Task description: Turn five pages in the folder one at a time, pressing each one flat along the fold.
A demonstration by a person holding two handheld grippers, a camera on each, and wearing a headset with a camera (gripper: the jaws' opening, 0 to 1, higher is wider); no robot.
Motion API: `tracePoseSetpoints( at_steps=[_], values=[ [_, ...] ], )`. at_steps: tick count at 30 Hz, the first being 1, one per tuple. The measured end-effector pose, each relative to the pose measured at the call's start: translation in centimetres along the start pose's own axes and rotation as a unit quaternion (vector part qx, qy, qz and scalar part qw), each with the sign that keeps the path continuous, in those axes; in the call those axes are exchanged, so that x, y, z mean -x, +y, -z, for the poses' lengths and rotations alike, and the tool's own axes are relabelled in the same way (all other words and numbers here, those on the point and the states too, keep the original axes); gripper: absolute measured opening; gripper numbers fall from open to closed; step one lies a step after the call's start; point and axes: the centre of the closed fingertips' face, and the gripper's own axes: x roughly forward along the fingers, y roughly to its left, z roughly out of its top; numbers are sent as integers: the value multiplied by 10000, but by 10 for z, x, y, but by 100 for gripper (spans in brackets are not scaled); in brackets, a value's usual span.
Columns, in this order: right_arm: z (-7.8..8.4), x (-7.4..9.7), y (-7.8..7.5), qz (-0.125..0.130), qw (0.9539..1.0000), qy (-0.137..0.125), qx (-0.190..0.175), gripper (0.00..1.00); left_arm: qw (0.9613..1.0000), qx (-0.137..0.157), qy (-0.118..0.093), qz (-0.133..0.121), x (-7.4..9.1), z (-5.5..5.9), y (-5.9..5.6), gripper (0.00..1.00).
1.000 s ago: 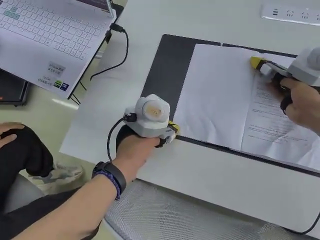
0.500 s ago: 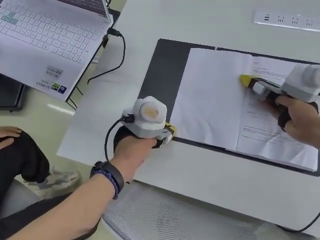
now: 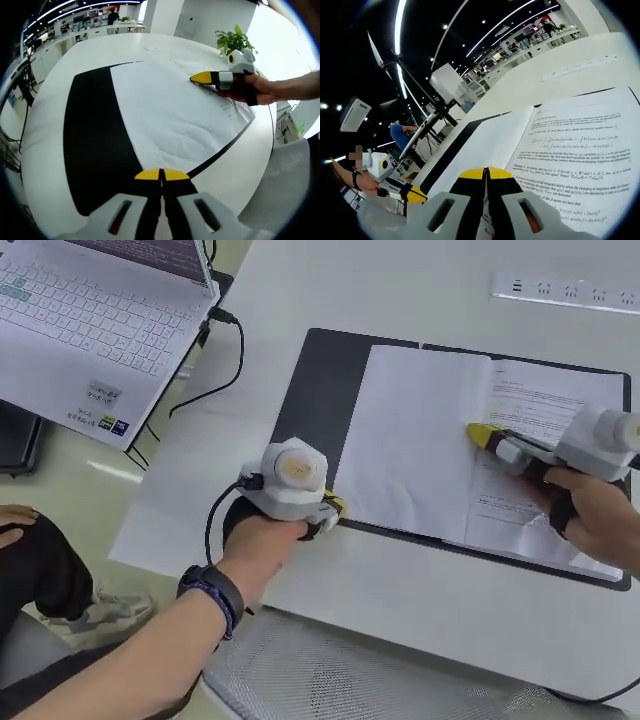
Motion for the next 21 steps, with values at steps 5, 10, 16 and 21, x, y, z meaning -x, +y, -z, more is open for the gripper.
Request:
tracePoseSetpoints(
  at_steps=[5,10,16,21],
  values=[
    [14,9,9,-126,9995,242,133,0,10000,-9,-11,1,0,0,1,0],
    [25,15,16,-176,9991,348,195,0,10000,-22,-15,-7,-1,1,1,0],
    [45,25,30,-253,9986,431,167,0,10000,-22,-37,-15,-1,1,0,0],
    [59,34,39,-312,9980,525,181,0,10000,-33,-52,-17,-1,2,0,0]
  ],
)
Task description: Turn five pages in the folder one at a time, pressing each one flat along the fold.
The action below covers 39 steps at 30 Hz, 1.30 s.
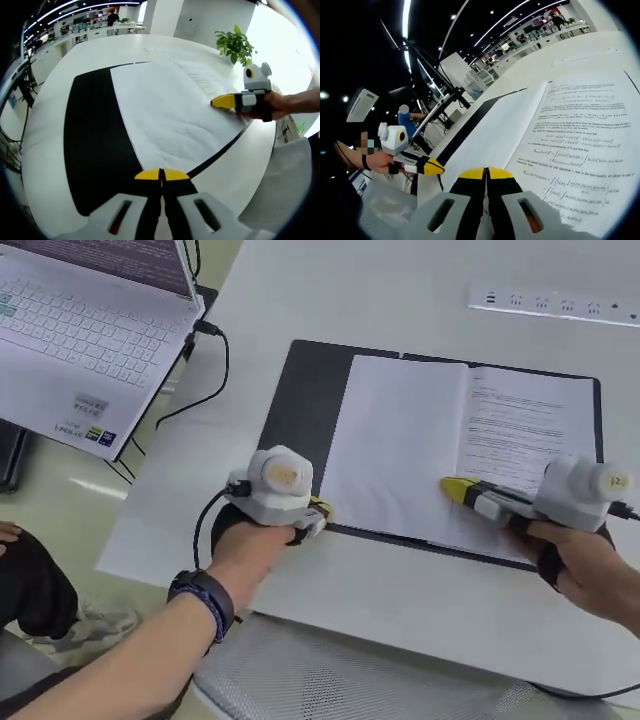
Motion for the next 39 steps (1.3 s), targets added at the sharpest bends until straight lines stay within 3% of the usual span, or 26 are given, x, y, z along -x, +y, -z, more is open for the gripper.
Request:
tracePoseSetpoints(
  at_steps=[18,39],
  values=[
    [41,23,25,-259,9991,307,-102,0,10000,-94,-14,25,-1,0,-1,0],
    [48,28,35,-239,9985,488,-30,0,9999,-132,19,14,0,0,-2,0]
  ],
)
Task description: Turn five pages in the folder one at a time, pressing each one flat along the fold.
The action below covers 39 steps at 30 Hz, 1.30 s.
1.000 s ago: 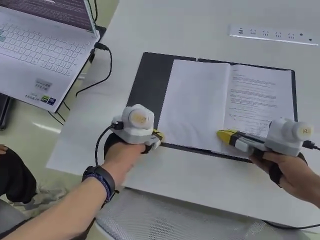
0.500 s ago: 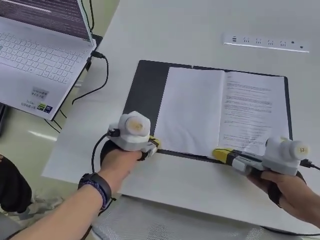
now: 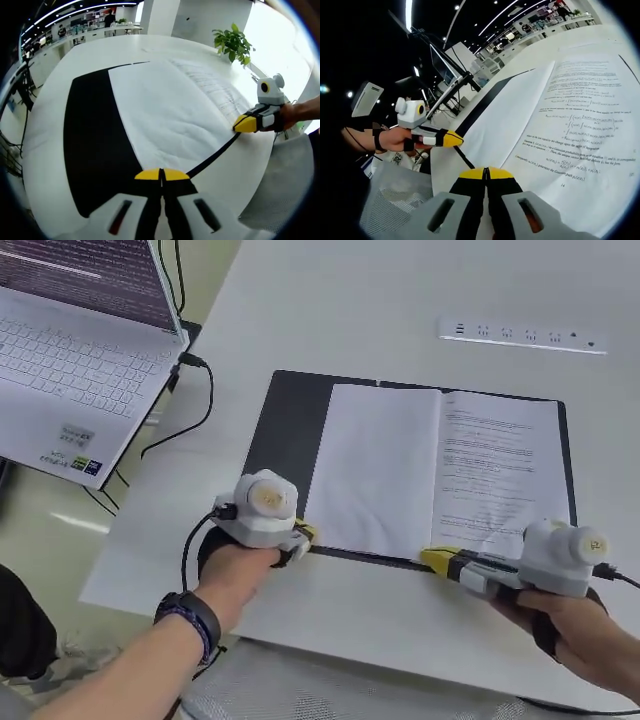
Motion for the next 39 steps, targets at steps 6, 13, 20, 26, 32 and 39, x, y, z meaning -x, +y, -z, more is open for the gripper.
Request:
tracePoseSetpoints(
  at_steps=[6,13,20,26,32,39],
  values=[
    [0,1,2,44,10000,24,-65,0,10000,57,42,51,0,0,-1,0],
    [-4,4,8,33,10000,62,58,8,9997,118,-105,173,8,-8,-7,2],
    [-15,17,1,286,9991,4,322,19,9991,-128,-311,263,18,-24,-12,9],
    [-21,34,-7,558,9957,54,731,28,9976,-384,-452,365,25,-33,-19,17],
    [-31,53,-13,730,9931,-26,914,33,9949,-623,-610,500,35,-42,-29,24],
    [-37,74,-11,891,9896,-102,1126,43,9922,-736,-807,608,49,-49,-39,31]
  ],
)
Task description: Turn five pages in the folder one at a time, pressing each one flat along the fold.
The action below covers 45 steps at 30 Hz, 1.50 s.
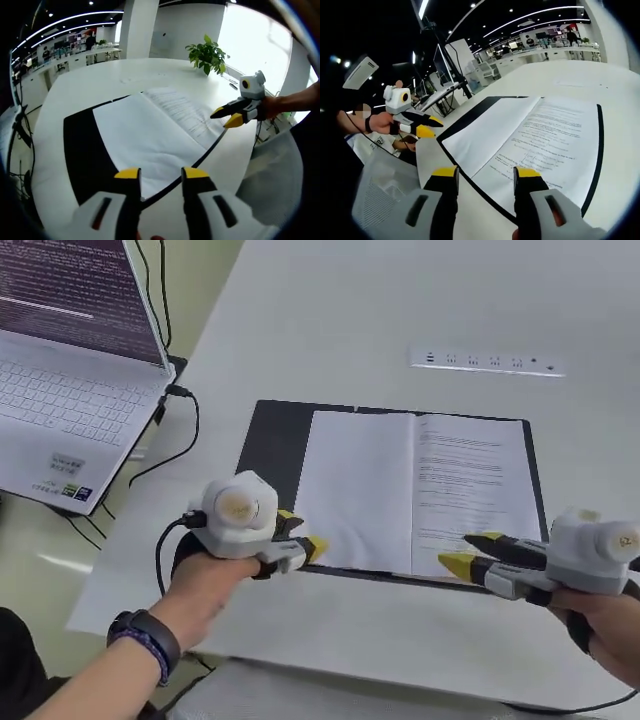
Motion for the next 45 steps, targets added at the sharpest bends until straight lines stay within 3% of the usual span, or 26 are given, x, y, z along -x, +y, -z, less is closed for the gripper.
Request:
tracePoseSetpoints(
  at_steps=[13,22,31,45],
  values=[
    [-20,46,-7,457,9982,-390,35,53,9993,-228,-269,-125,31,-23,-1,41],
    [-22,72,-8,748,9962,-420,143,61,9984,-198,-468,-246,54,-35,-7,49],
    [-22,89,-12,932,9941,-546,41,67,9976,34,-597,-342,67,-34,-15,60],
    [-6,97,-8,854,9954,-428,-1,74,9966,123,-570,-578,74,-29,-17,71]
  ],
)
